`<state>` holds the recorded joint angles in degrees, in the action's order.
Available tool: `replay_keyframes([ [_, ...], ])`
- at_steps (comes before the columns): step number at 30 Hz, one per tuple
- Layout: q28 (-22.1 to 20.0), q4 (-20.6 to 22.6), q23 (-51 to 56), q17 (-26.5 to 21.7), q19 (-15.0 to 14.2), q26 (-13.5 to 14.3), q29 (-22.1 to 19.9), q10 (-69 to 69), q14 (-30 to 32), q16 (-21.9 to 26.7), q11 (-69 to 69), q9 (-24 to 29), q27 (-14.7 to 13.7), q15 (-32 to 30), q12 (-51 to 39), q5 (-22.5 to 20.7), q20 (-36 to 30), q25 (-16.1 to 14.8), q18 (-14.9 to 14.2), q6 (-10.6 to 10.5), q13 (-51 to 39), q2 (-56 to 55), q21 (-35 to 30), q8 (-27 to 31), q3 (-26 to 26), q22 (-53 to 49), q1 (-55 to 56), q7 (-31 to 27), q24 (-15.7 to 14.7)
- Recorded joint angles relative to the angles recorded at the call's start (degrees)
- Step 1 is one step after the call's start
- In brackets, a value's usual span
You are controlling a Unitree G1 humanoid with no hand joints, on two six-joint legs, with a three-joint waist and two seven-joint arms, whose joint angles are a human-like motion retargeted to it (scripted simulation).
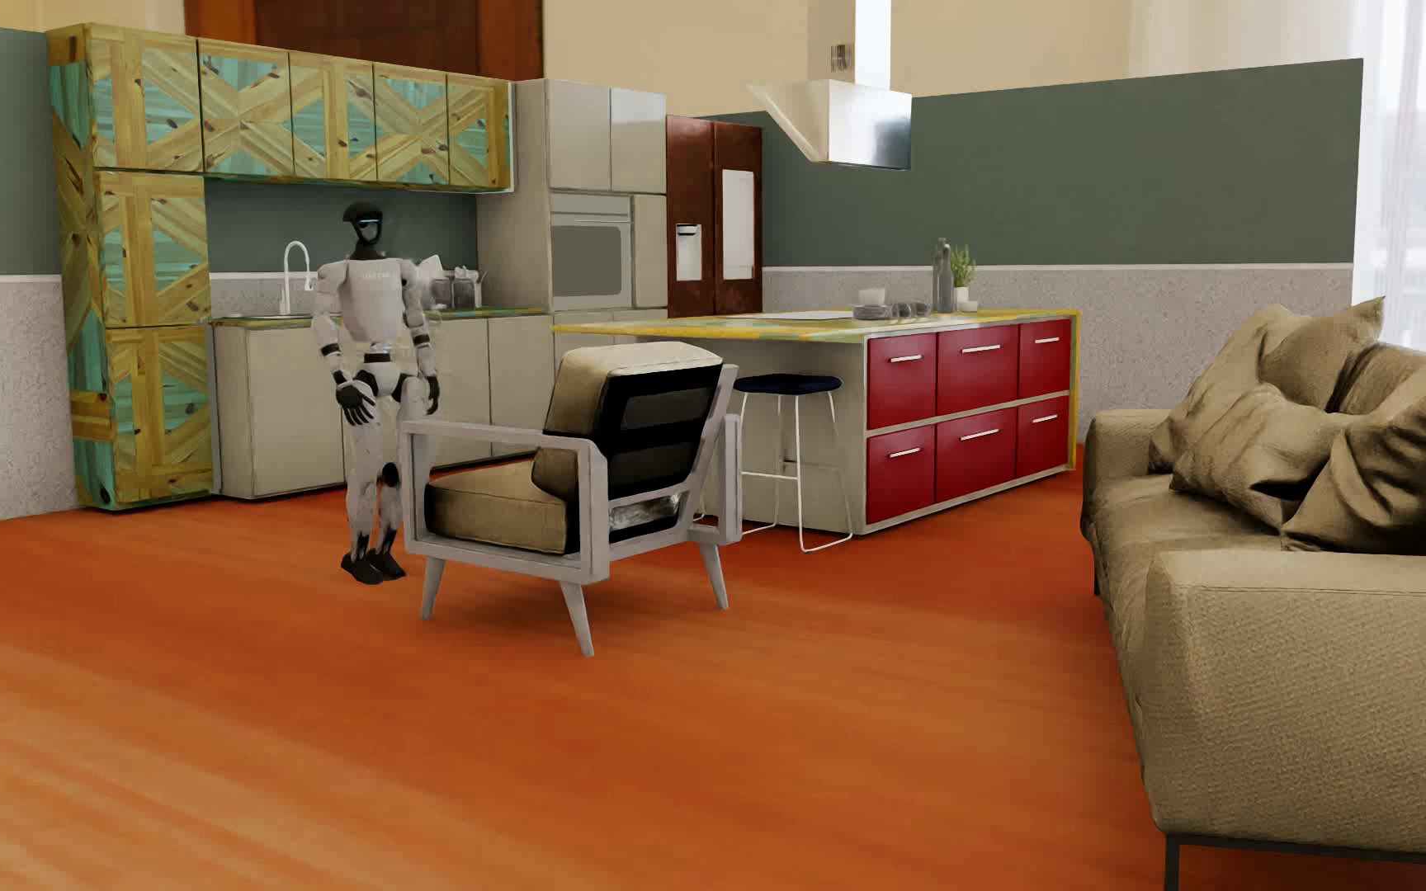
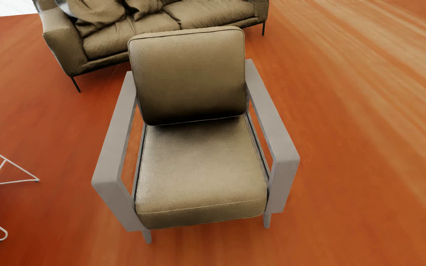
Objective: Stand still
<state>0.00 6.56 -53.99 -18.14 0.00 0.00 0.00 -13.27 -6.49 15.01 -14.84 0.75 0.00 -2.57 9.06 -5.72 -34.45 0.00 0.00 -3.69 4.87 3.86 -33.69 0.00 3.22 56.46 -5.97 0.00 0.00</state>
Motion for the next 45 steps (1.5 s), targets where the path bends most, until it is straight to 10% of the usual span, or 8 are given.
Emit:
replay_keyframes([
  [45,0.0,0.8,0.6,-0.2,0.0,0.0,0.0,0.2,-0.7,-0.7,1.3,-1.1,0.0,0.3,0.2,1.0,1.5,0.0,0.0,0.1,1.0,0.9,2.8,0.0,1.1,1.0,0.2,0.0,0.0],
])
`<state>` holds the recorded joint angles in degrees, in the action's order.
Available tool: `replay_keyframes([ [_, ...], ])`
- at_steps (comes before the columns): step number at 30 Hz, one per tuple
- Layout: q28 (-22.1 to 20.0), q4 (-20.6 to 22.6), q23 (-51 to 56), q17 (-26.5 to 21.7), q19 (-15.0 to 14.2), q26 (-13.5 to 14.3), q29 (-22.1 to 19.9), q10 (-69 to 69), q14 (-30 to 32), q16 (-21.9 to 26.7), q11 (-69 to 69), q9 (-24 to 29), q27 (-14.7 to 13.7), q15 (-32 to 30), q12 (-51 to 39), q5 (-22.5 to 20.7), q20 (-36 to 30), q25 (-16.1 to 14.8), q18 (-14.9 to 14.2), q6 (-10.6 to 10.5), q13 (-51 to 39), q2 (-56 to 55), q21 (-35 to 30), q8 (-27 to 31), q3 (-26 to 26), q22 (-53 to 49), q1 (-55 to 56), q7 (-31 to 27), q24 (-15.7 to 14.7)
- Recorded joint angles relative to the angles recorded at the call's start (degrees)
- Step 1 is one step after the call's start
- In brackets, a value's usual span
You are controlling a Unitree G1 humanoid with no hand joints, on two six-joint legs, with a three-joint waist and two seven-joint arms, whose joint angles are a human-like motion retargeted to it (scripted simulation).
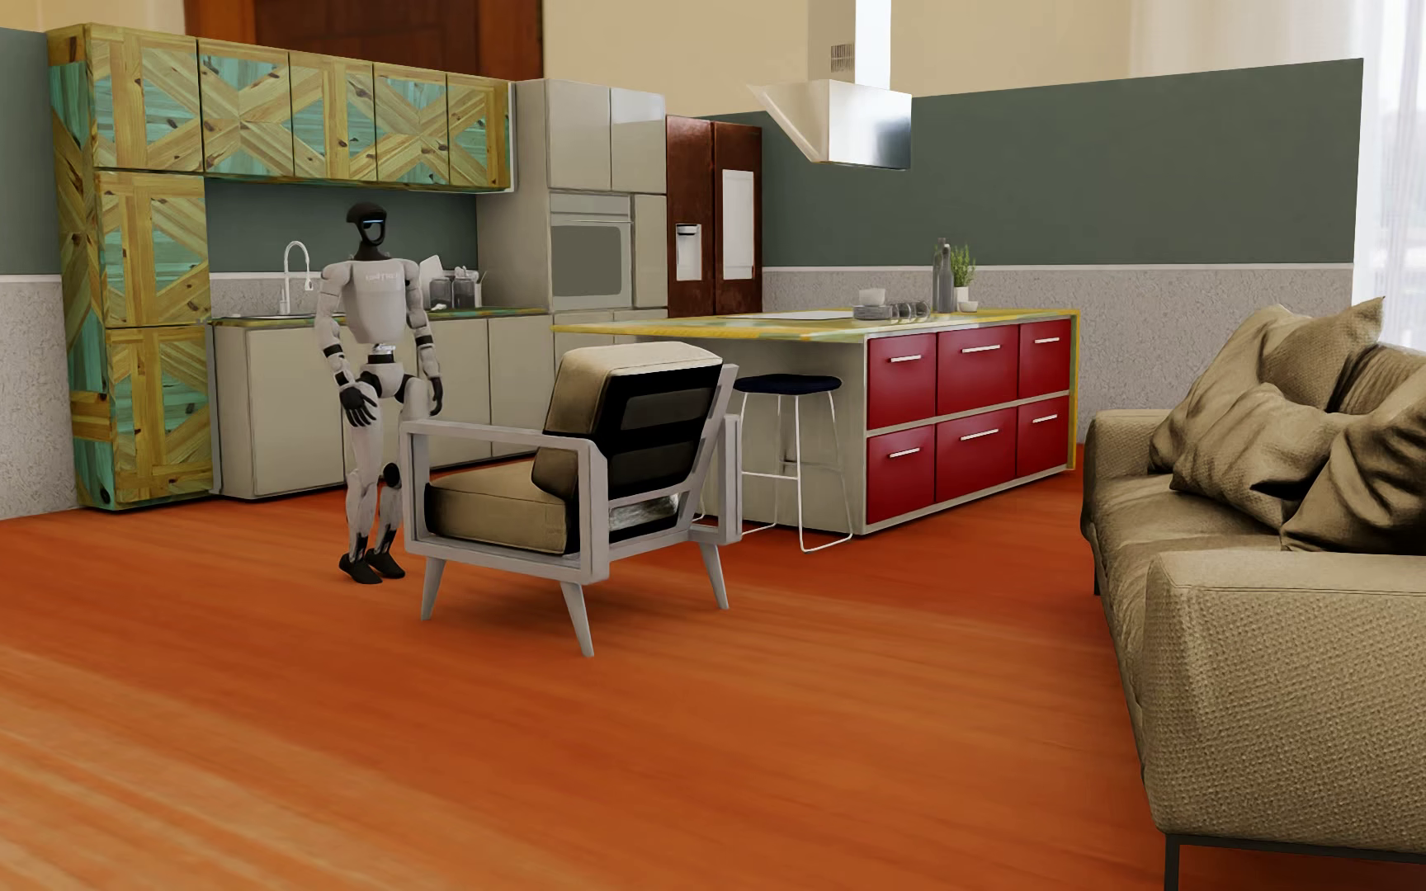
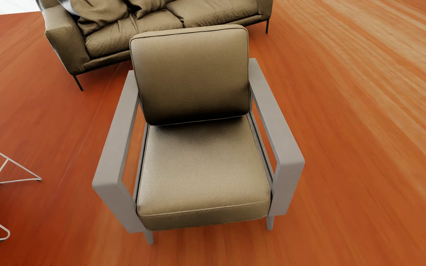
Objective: Stand still
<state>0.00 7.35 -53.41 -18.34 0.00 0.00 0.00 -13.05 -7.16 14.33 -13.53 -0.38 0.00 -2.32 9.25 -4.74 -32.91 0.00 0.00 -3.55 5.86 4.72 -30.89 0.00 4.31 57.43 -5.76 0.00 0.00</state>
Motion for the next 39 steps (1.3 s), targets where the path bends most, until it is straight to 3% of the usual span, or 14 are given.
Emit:
replay_keyframes([
  [15,0.0,0.0,-0.2,-0.2,0.0,0.0,0.0,0.2,0.3,0.3,0.2,0.5,0.0,-0.1,-0.4,0.0,-2.1,0.0,0.0,0.0,-0.5,0.0,-1.0,0.0,0.3,-0.2,0.1,0.0,0.0],
  [39,0.0,0.1,0.2,0.2,0.0,0.0,0.0,-0.2,0.4,-0.2,0.3,0.4,0.0,-0.2,0.1,0.1,1.1,0.0,0.0,0.0,0.2,0.3,0.6,0.0,0.4,0.3,0.1,0.0,0.0],
])
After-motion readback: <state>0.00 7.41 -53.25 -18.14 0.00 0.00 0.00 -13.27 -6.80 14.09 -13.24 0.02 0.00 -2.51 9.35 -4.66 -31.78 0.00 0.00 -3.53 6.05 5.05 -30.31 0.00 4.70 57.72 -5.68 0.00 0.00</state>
